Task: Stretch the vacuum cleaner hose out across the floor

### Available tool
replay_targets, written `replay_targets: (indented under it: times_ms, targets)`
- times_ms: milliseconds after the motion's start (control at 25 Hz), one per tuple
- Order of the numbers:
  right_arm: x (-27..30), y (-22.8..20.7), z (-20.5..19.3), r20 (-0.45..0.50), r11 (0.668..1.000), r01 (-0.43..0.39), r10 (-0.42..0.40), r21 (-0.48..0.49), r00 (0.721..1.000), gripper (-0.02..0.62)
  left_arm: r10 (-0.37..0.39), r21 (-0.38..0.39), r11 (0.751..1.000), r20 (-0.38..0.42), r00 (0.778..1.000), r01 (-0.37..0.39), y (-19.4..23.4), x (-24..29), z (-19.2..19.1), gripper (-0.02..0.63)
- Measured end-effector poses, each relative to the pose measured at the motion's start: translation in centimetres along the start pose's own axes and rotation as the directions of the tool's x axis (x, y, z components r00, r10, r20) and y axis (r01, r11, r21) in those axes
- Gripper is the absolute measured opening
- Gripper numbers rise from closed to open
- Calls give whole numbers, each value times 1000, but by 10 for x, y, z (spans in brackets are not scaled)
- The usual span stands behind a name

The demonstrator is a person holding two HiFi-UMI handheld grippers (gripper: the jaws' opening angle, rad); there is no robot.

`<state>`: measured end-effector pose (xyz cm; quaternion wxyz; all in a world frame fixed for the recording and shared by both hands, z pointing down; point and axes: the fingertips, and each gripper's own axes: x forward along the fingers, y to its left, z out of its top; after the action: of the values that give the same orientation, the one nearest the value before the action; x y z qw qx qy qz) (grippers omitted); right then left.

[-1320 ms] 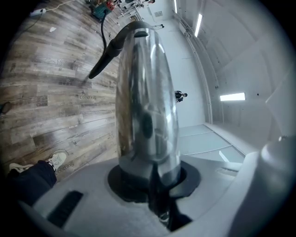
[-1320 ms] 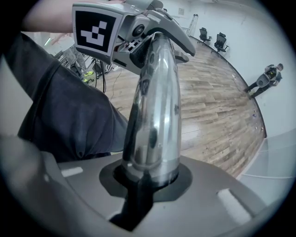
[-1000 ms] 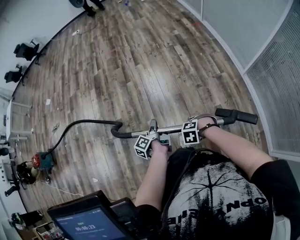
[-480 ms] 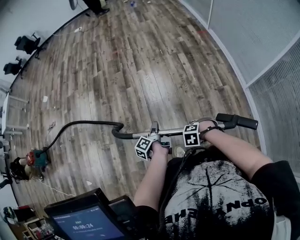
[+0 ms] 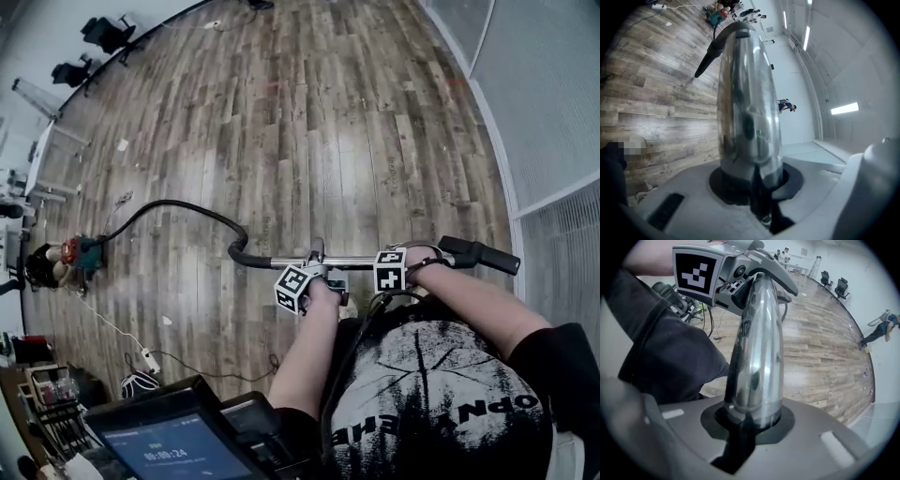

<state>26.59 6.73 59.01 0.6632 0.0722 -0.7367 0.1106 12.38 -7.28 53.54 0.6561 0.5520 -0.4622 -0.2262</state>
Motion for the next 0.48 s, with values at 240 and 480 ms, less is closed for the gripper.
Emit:
replay_targets:
  times_ms: [240, 480]
  targets:
    - [-16, 15, -63, 33, 999, -30, 31, -29, 999, 74, 13, 18, 1000, 58, 998, -14, -13, -4, -63, 63]
    - [-9, 29, -121, 61, 998, -57, 58, -25, 996, 74, 51, 28, 998, 71, 996, -53, -2, 3, -126, 63]
